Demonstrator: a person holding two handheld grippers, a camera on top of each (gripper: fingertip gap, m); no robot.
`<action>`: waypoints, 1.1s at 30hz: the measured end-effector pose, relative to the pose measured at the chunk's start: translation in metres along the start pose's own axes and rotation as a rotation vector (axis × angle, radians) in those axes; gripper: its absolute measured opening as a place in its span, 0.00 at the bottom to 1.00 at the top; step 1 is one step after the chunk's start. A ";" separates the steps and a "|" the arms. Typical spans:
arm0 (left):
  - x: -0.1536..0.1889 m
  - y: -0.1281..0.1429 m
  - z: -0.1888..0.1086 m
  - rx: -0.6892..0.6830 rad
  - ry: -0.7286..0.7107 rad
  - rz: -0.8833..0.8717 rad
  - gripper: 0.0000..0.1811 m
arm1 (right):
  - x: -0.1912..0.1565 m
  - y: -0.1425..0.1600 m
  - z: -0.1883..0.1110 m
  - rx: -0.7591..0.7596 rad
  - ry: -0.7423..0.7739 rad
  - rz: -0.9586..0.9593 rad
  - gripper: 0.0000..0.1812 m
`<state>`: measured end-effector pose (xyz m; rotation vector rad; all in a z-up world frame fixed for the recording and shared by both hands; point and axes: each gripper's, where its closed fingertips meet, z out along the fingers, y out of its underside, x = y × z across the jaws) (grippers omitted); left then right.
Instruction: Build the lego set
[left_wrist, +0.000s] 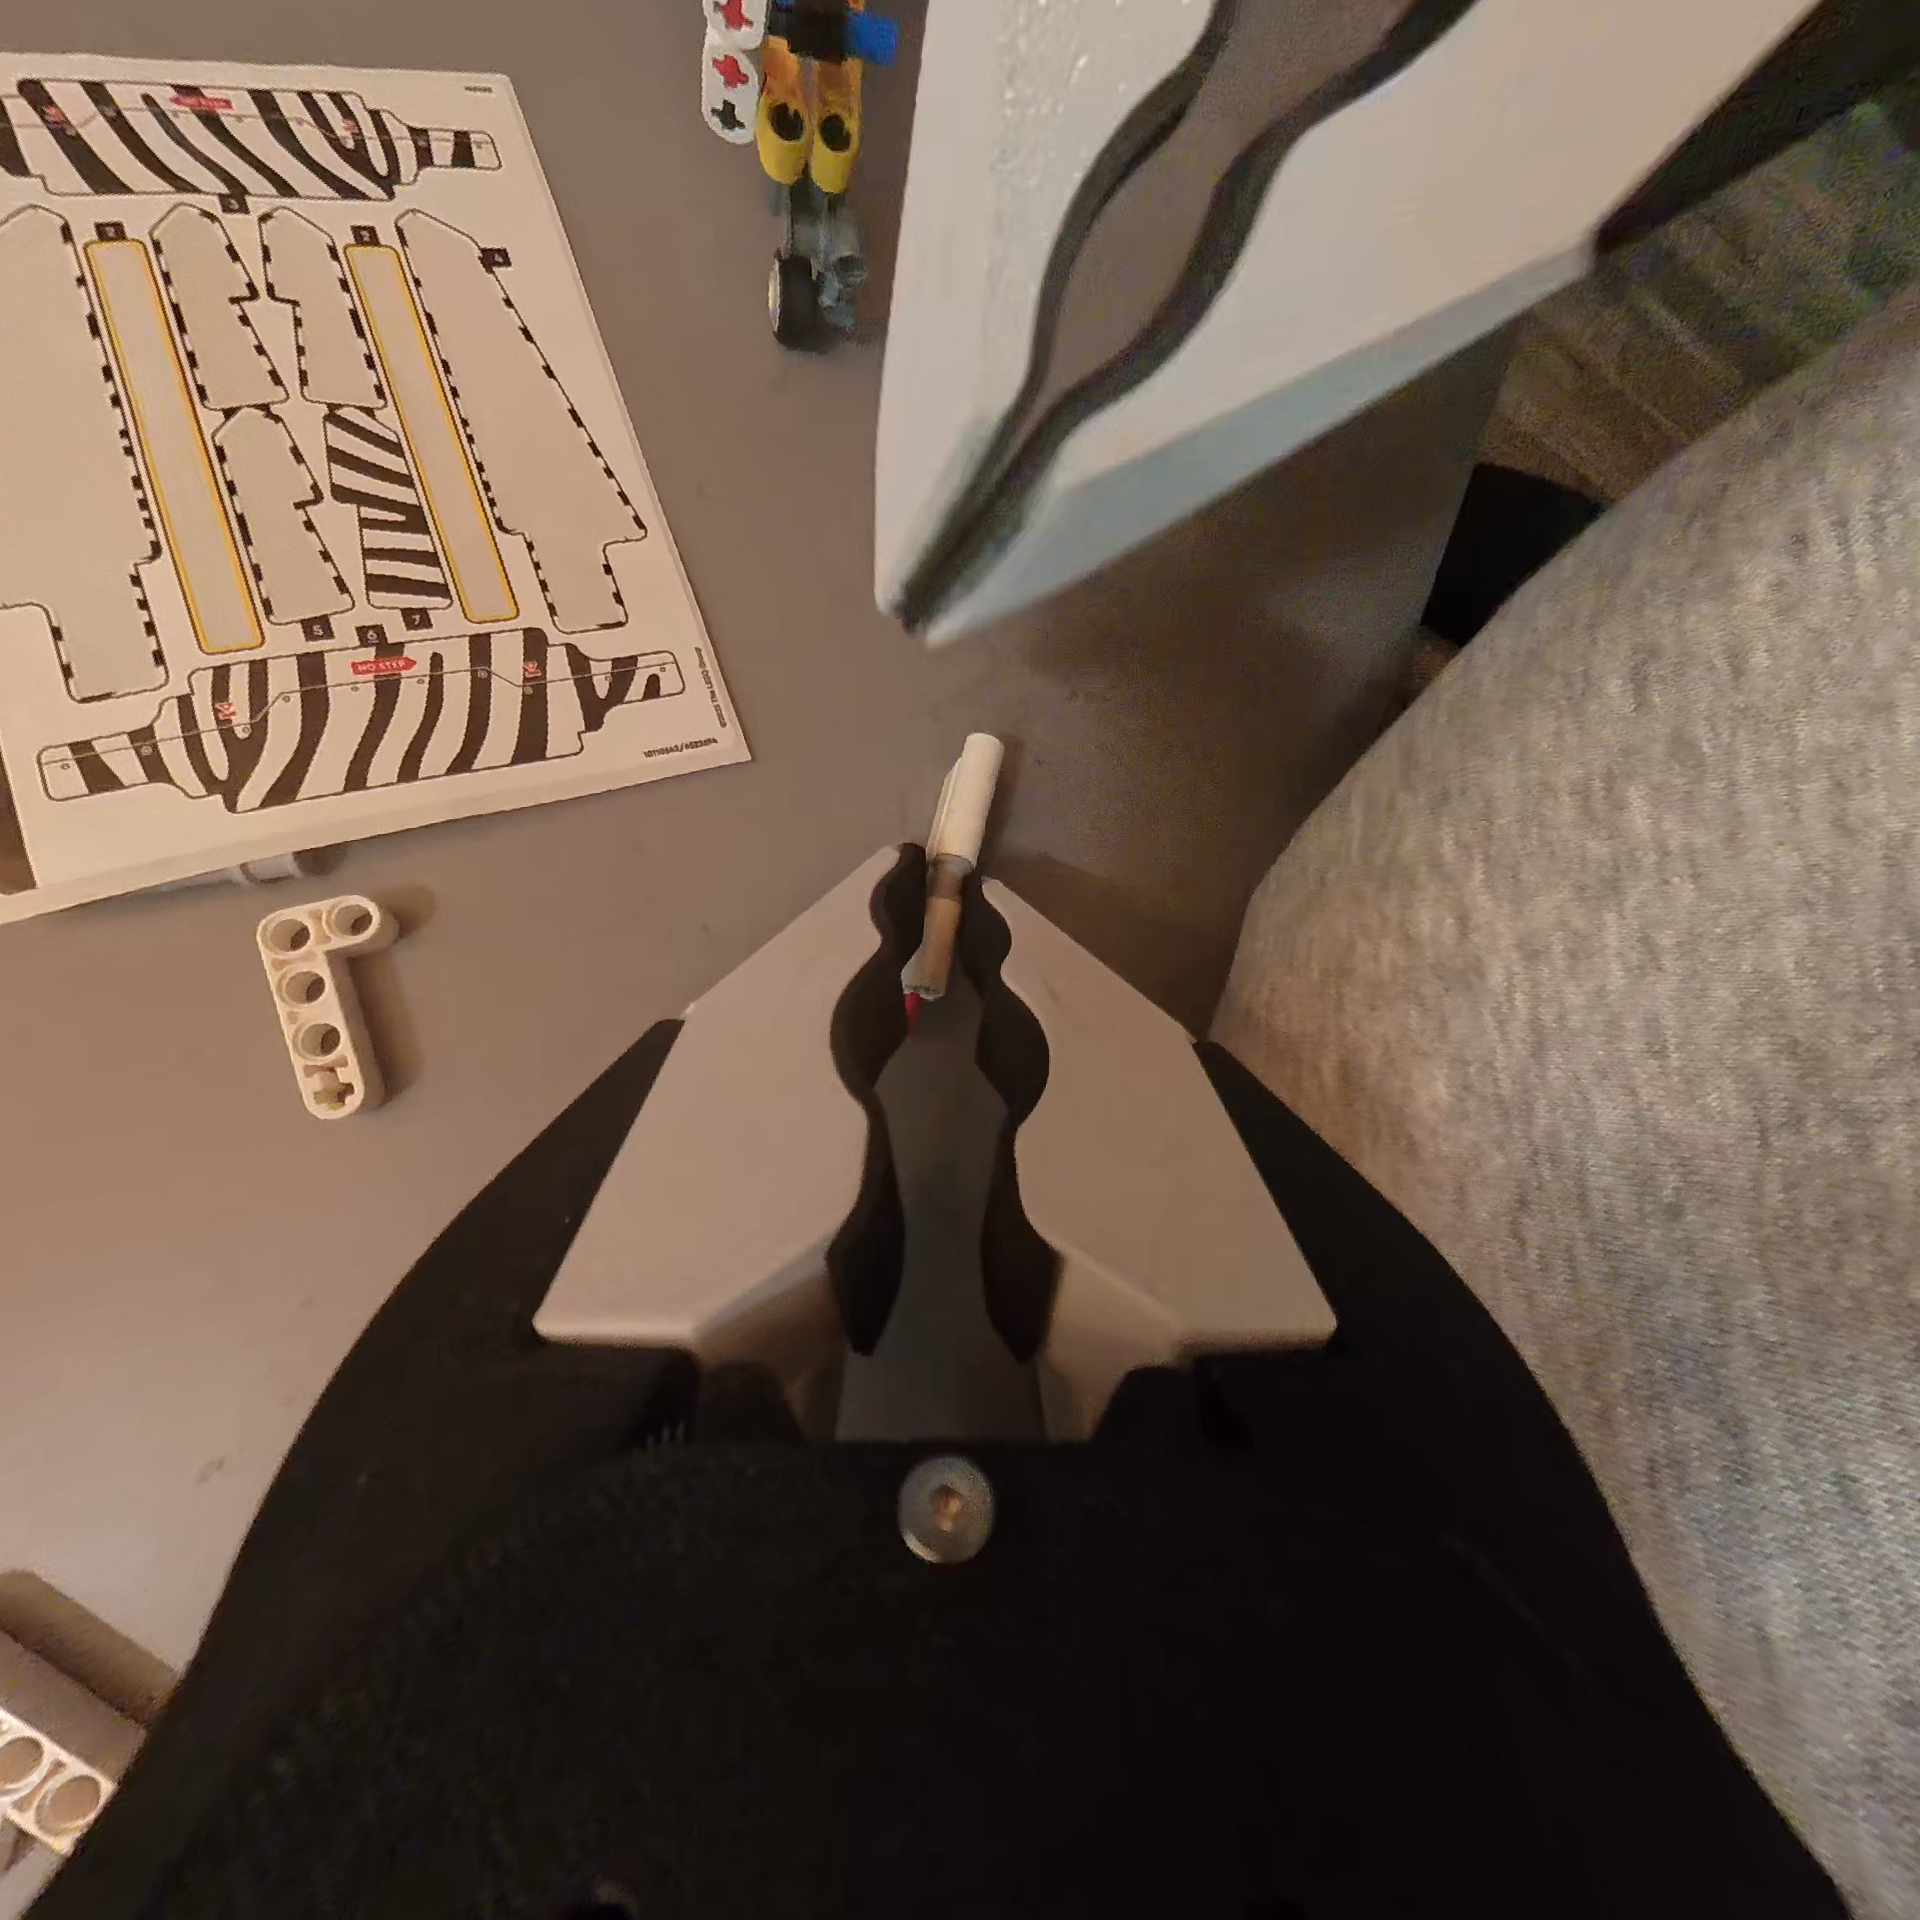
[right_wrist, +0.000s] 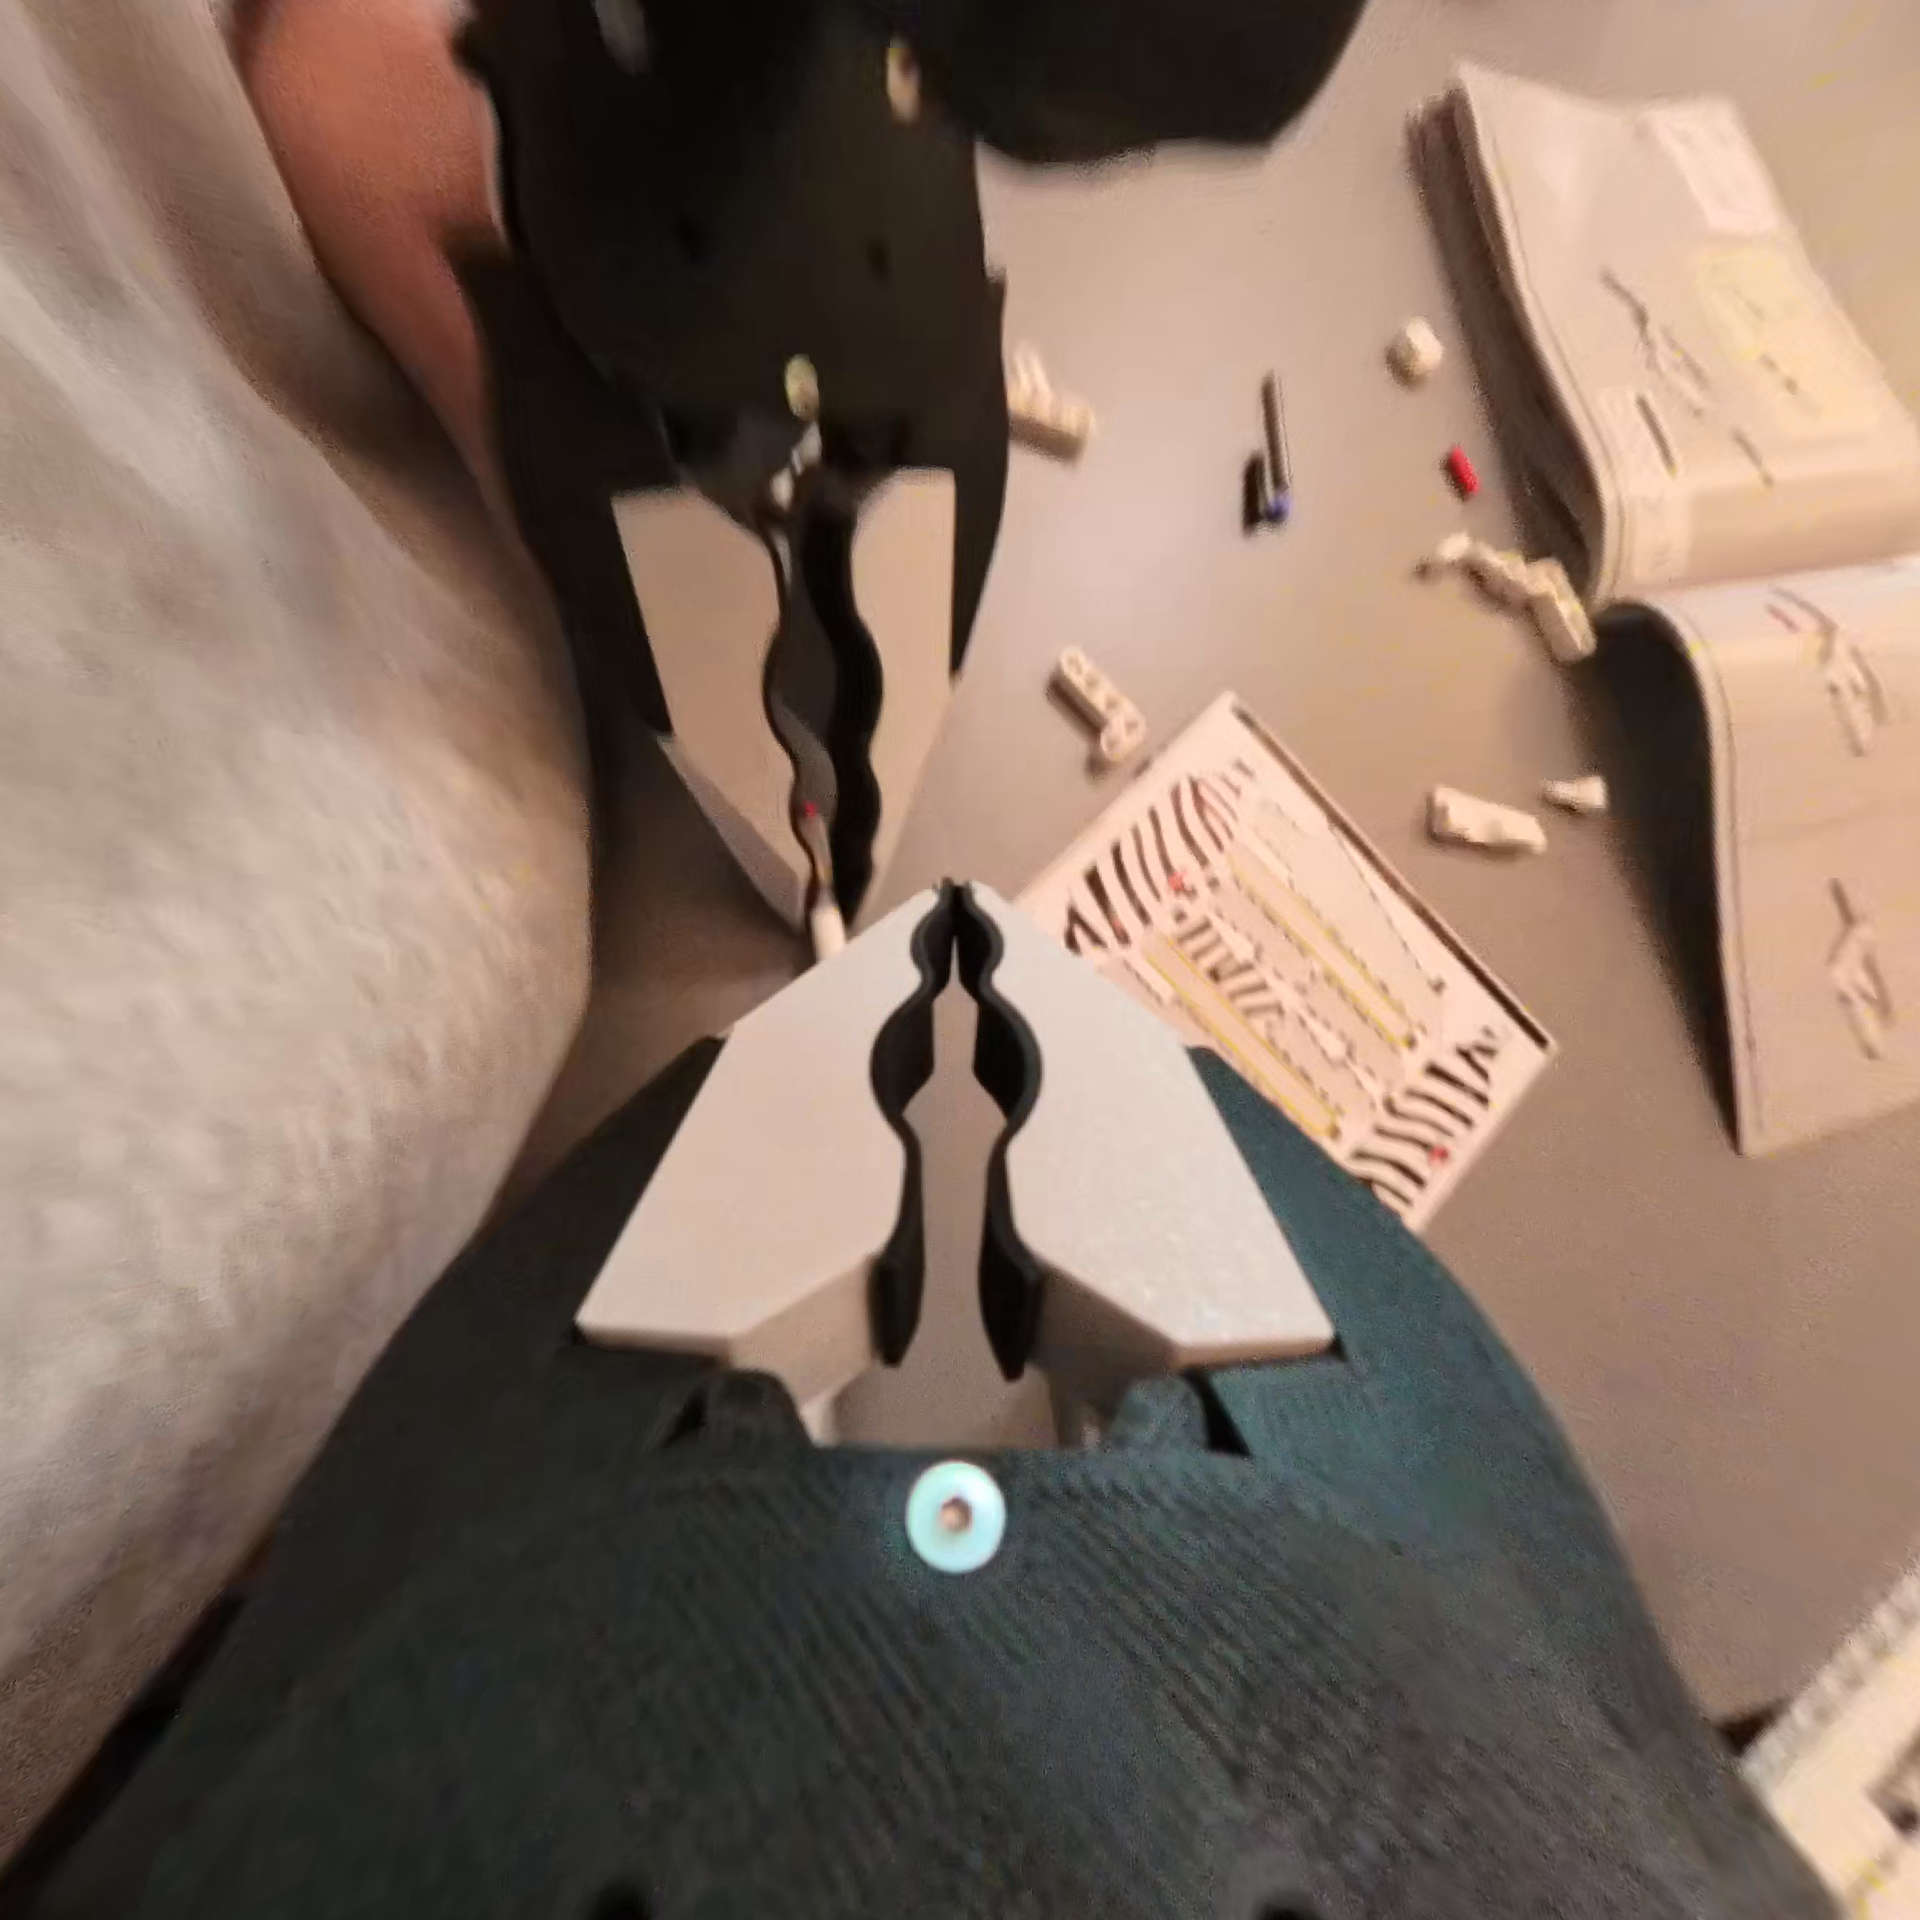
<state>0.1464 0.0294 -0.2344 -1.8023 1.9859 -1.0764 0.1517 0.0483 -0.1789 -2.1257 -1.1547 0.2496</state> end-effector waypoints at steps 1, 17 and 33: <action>0.000 0.000 0.000 0.010 0.006 -0.005 0.04 | -0.003 0.009 0.001 -0.034 -0.001 -0.004 0.00; 0.001 -0.002 0.000 0.044 0.050 -0.056 0.04 | -0.029 0.033 0.037 -0.191 -0.107 -0.085 0.03; 0.001 0.002 -0.001 -0.050 0.011 -0.048 0.04 | -0.028 0.027 0.034 -0.051 -0.146 -0.044 0.03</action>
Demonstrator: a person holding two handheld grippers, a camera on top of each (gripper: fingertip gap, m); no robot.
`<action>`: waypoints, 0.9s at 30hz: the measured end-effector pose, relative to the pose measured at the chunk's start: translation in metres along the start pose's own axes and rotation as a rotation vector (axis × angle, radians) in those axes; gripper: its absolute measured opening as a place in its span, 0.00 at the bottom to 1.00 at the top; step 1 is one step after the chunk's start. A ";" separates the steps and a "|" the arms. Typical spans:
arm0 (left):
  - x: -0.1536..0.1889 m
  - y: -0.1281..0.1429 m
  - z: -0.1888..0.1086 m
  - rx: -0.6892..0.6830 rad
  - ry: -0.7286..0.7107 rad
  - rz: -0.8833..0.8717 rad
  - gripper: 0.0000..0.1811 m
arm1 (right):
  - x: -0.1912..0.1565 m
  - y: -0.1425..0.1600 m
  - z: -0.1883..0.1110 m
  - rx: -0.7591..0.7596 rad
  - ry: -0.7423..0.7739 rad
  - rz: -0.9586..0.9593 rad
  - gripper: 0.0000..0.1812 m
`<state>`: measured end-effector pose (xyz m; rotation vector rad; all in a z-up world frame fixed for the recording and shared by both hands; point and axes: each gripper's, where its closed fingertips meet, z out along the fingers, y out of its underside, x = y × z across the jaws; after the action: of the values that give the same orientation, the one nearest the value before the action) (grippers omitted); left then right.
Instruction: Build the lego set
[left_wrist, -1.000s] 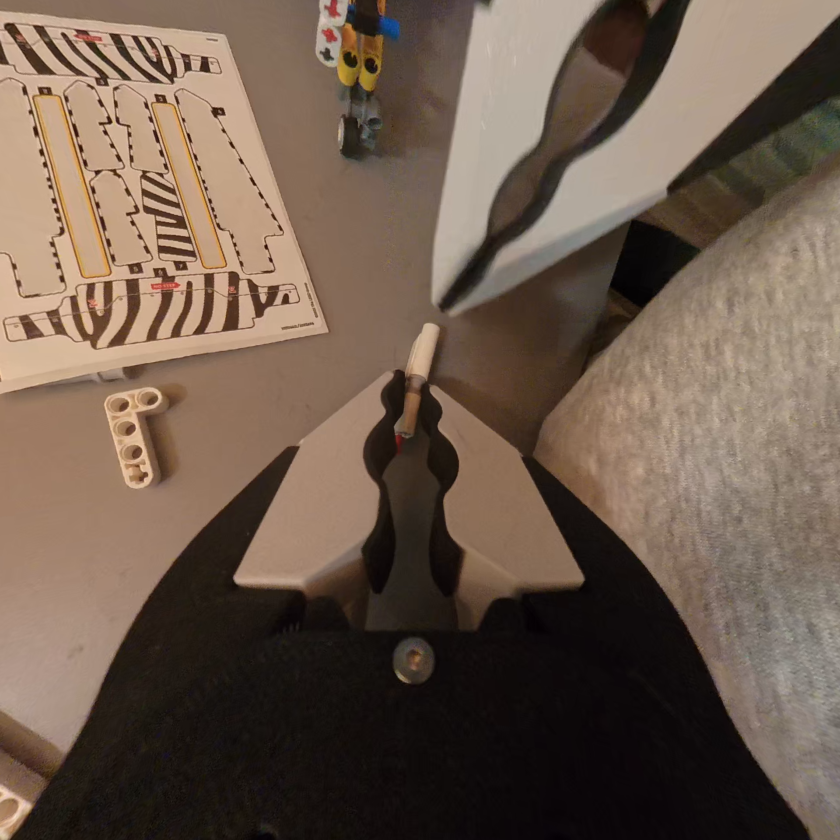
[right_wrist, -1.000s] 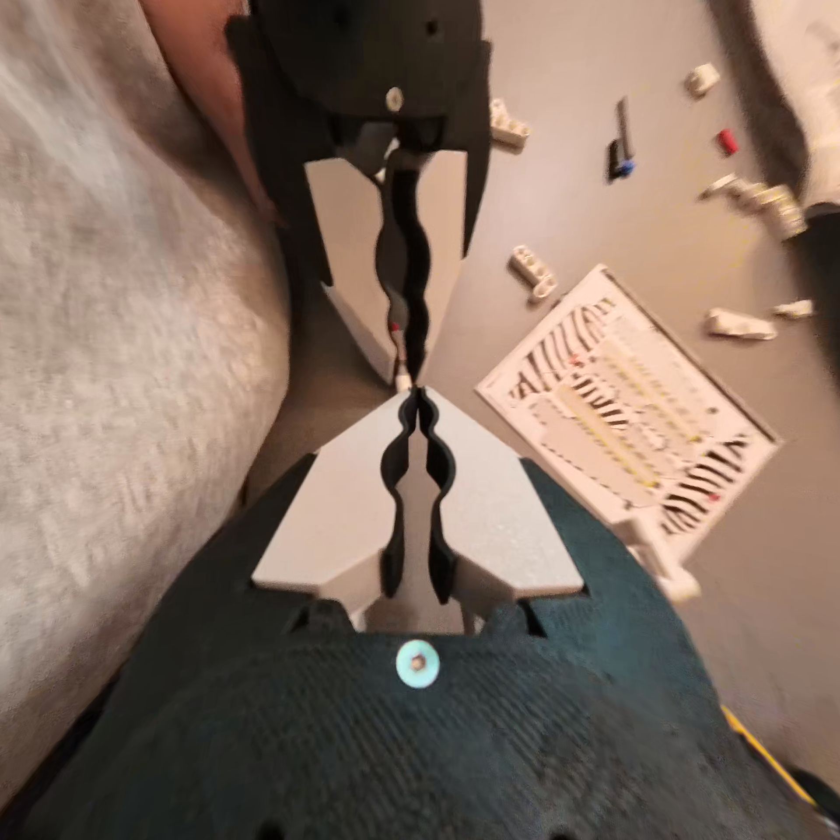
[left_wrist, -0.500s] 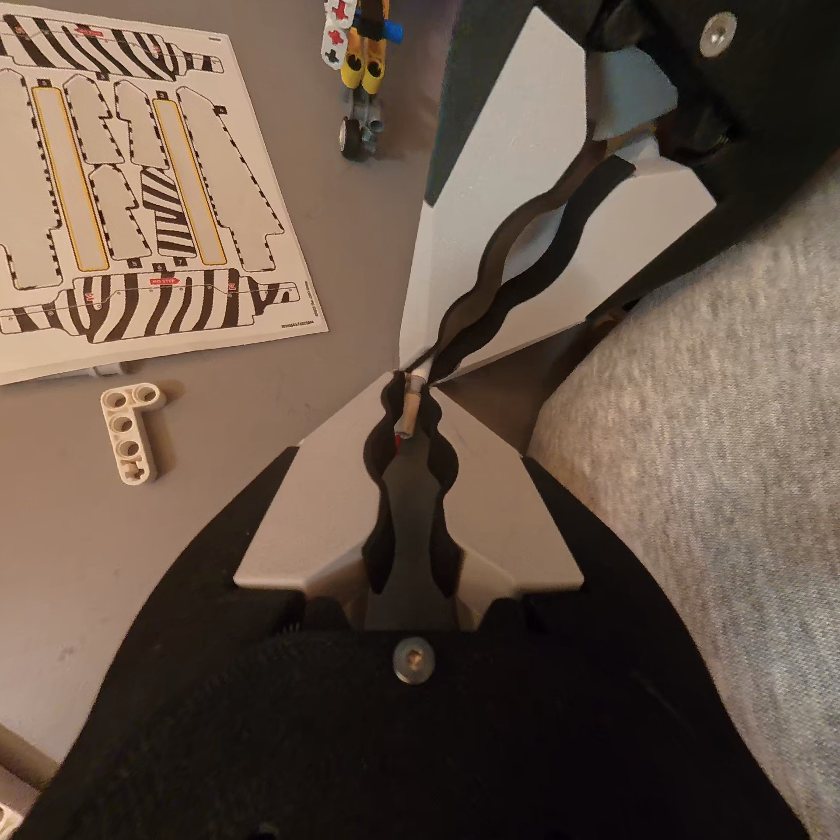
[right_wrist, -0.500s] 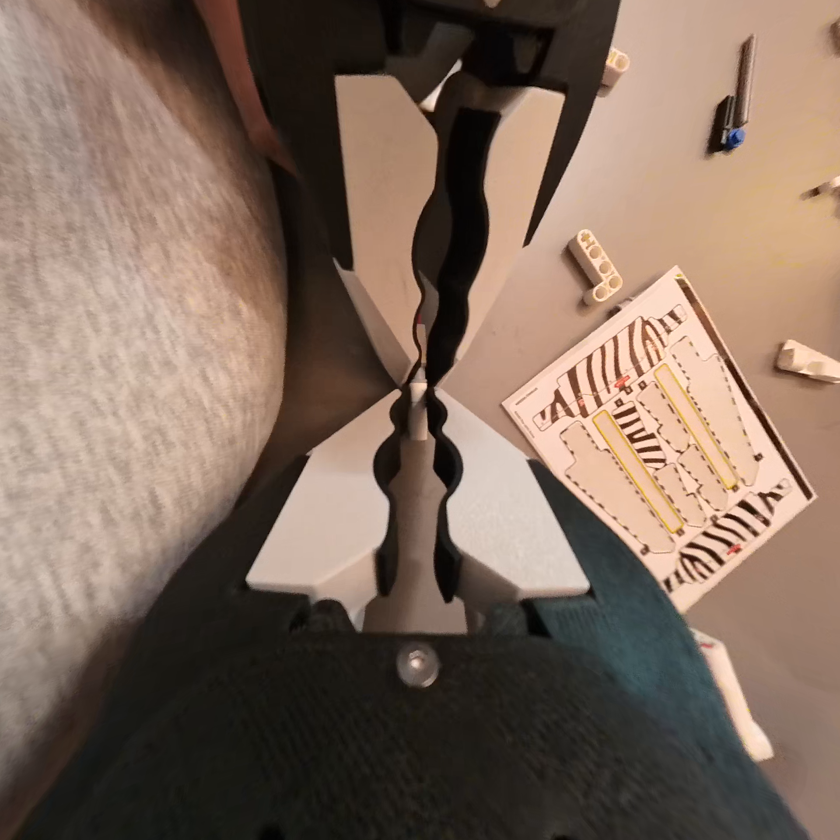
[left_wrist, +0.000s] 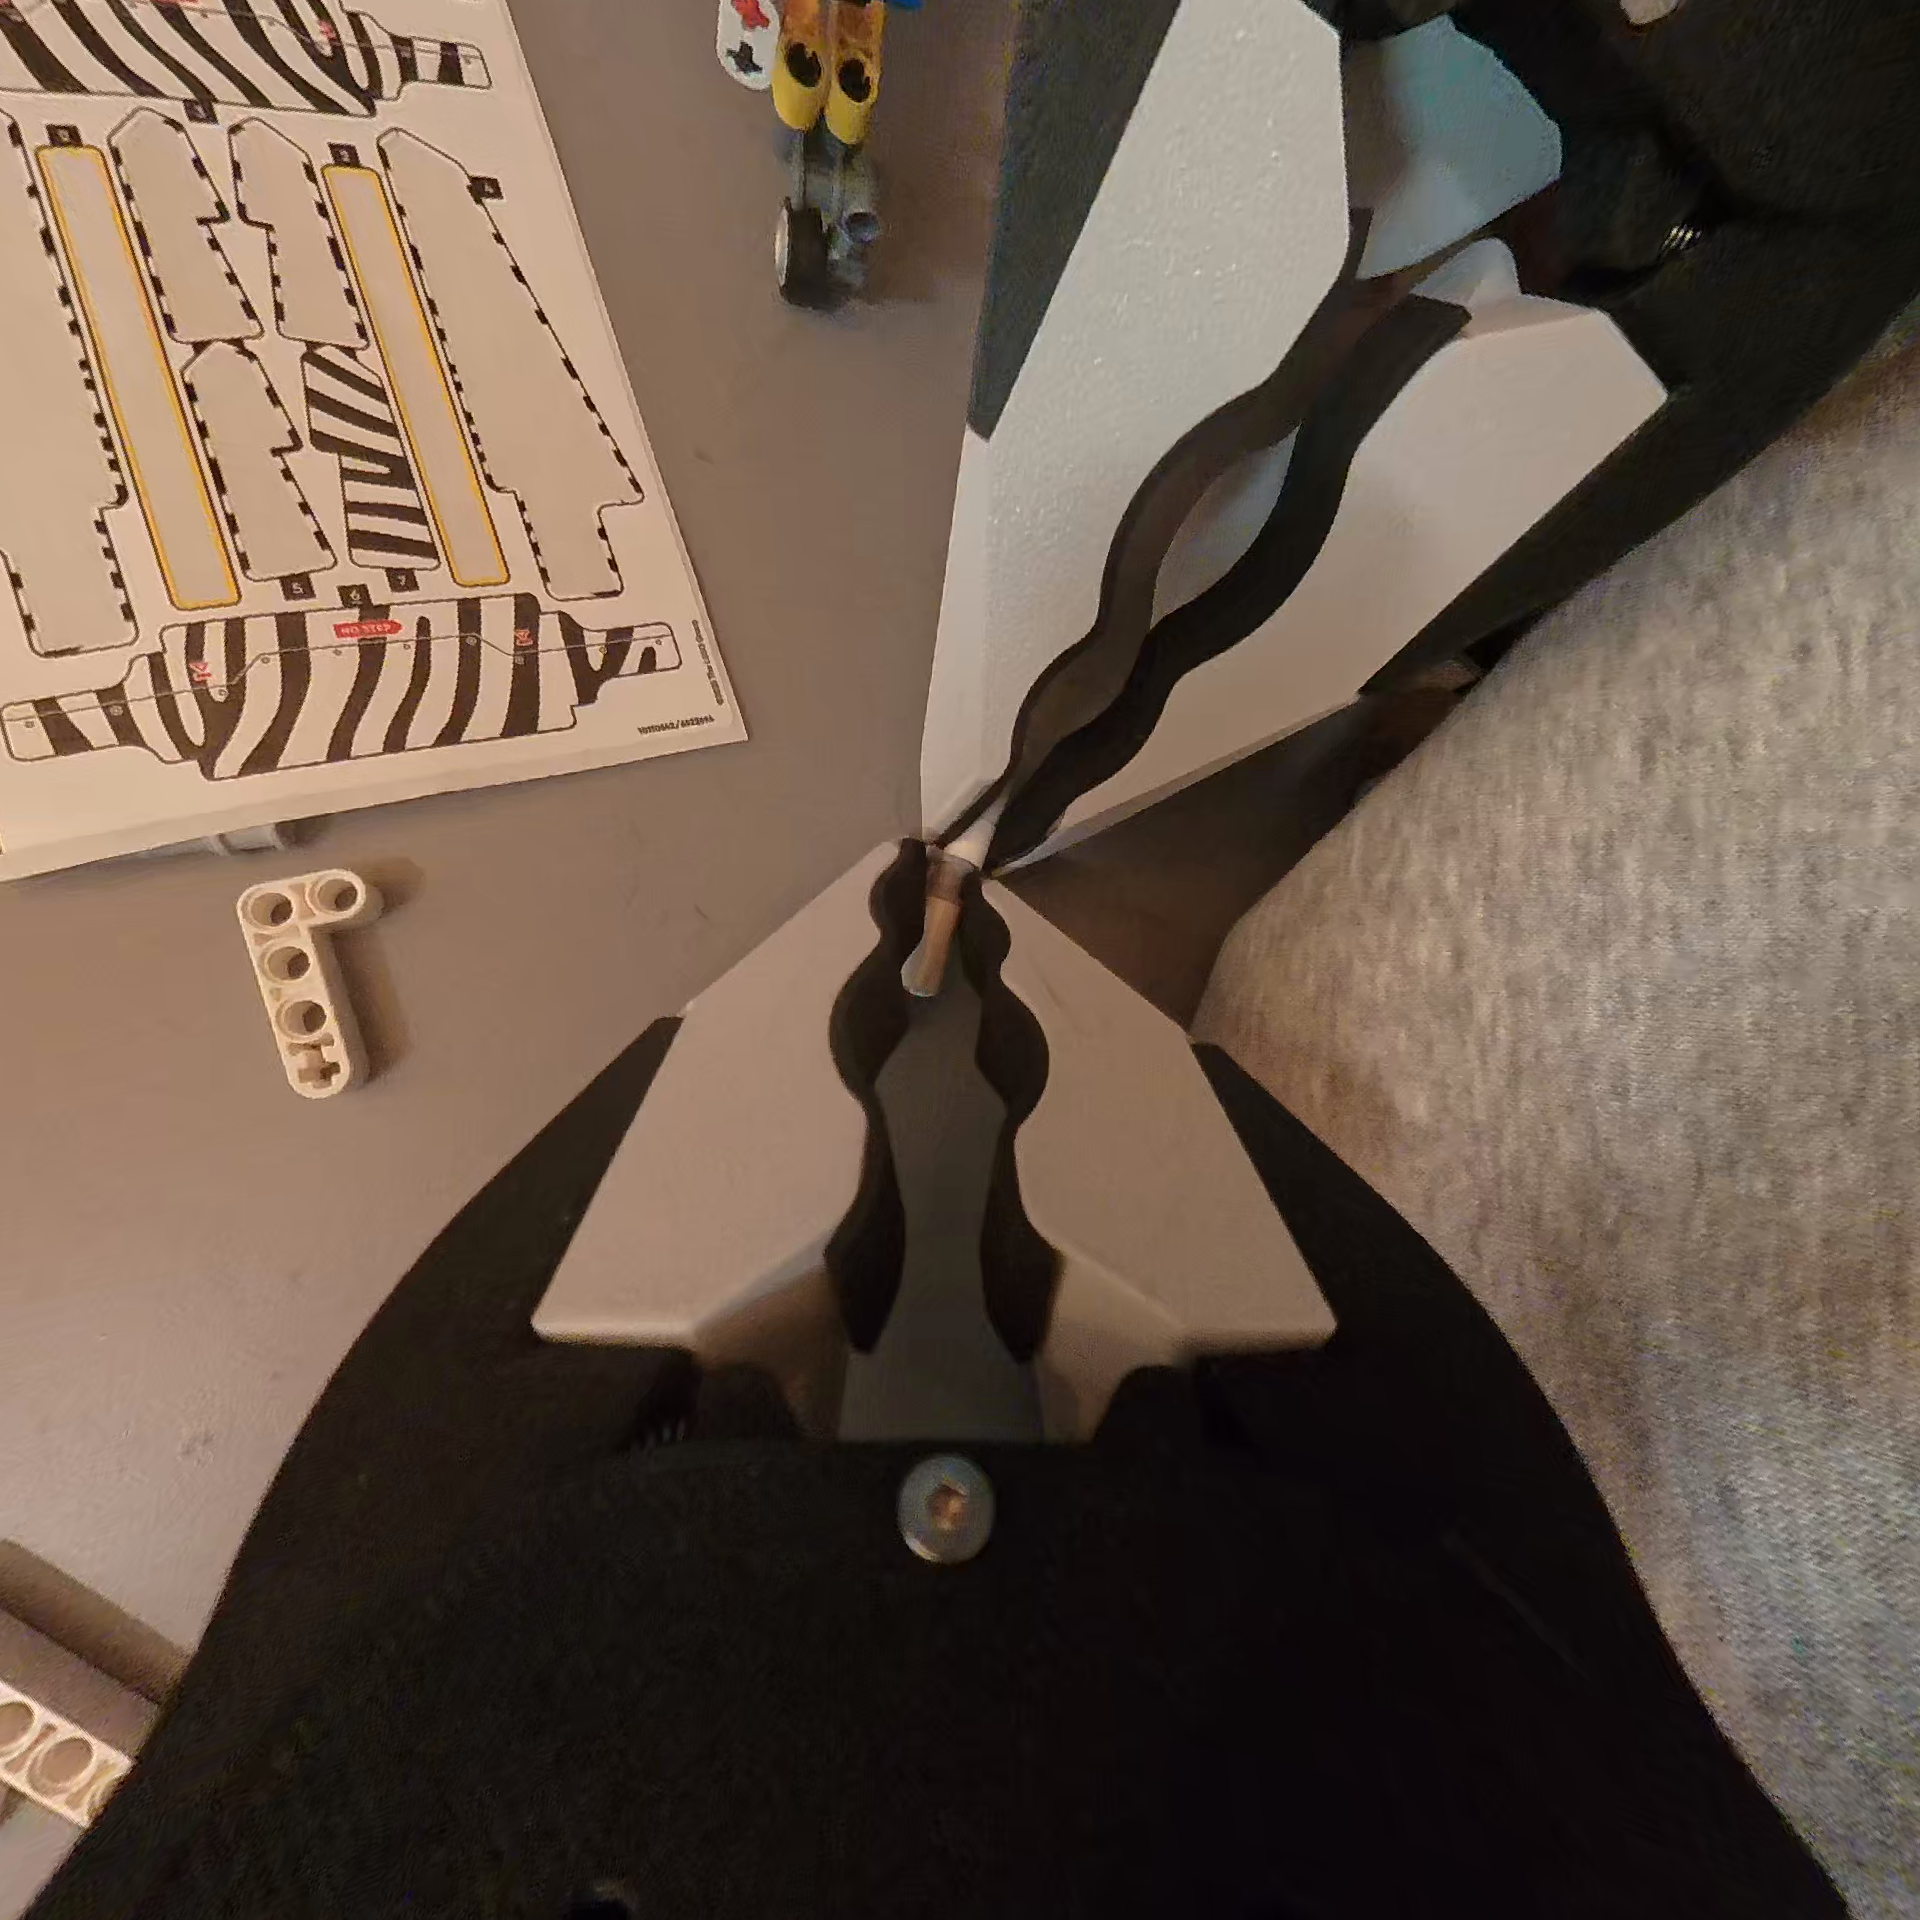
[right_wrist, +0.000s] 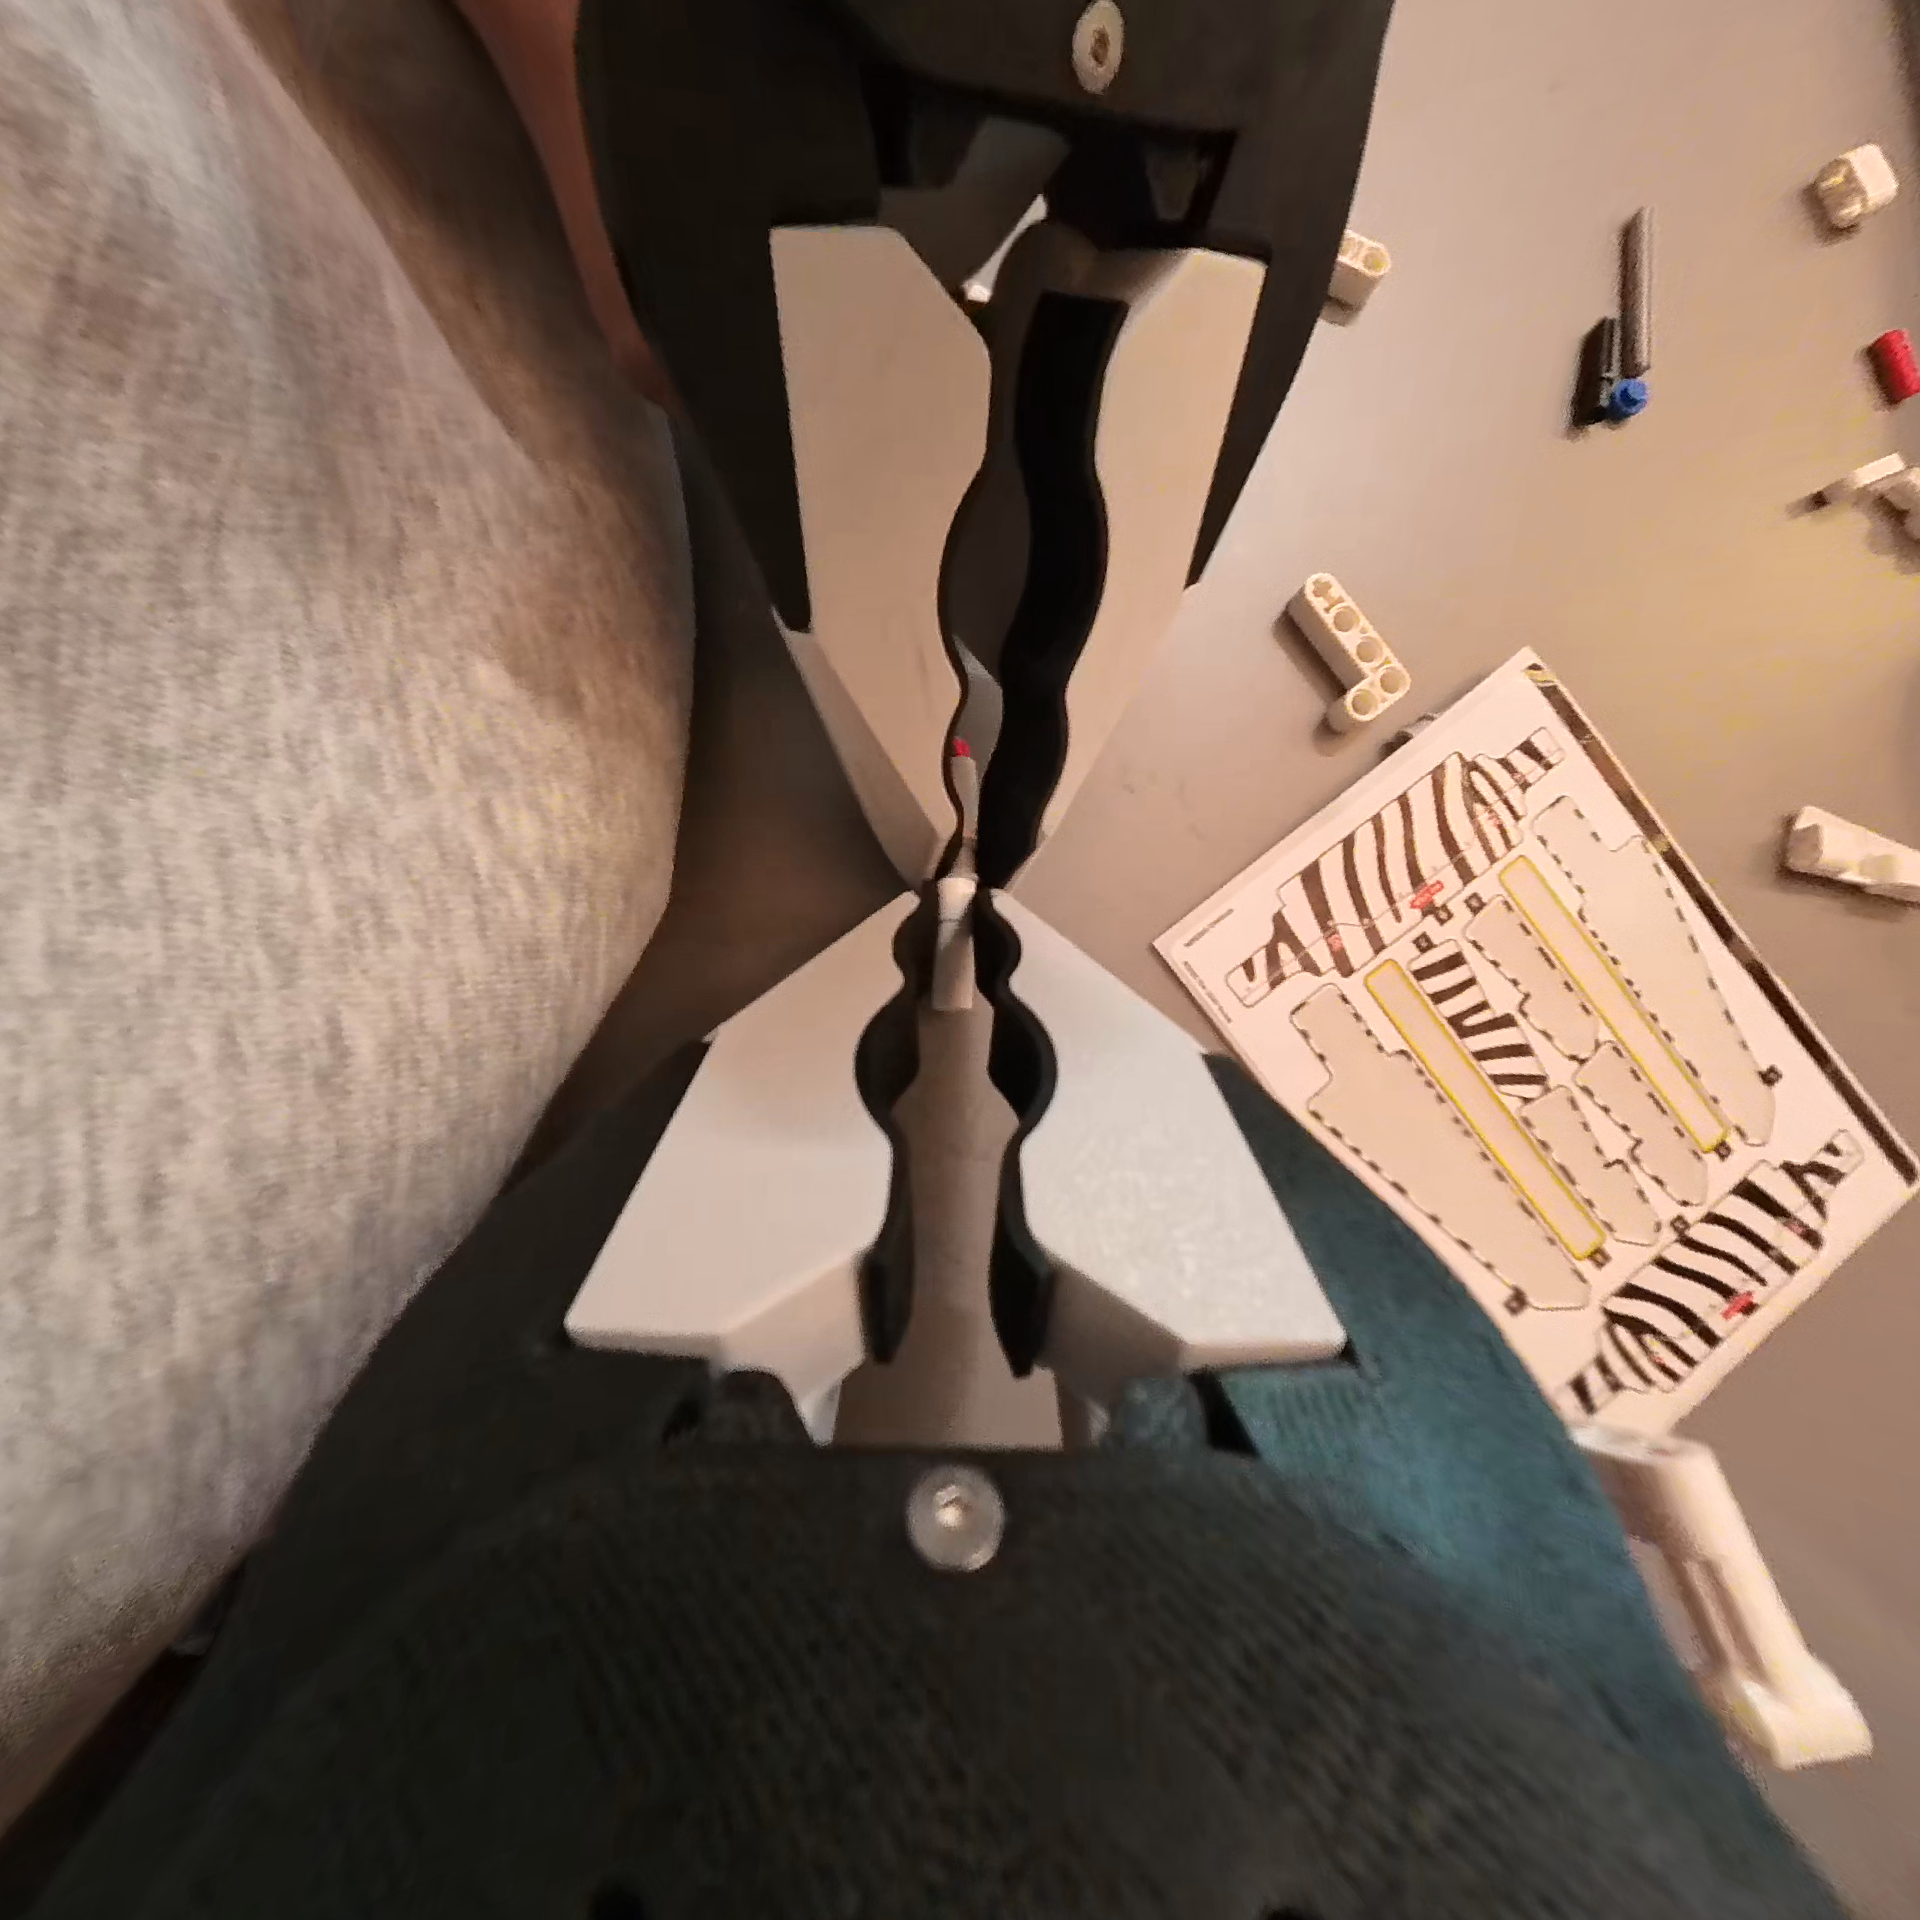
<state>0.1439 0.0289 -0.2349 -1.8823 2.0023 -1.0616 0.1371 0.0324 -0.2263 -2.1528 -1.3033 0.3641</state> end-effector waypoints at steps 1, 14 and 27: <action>0.000 0.000 0.000 -0.004 0.004 -0.004 0.04 | 0.000 0.000 0.000 0.011 -0.005 0.012 0.03; 0.001 0.002 0.002 -0.062 -0.018 -0.016 0.05 | 0.001 -0.003 -0.005 0.131 -0.038 0.127 0.02; 0.000 0.001 0.002 -0.072 0.024 -0.034 0.04 | 0.031 0.001 -0.038 0.185 0.178 0.264 0.03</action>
<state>0.1439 0.0280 -0.2371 -1.9544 2.0554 -1.0391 0.1720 0.0466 -0.1949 -2.1467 -0.8557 0.3723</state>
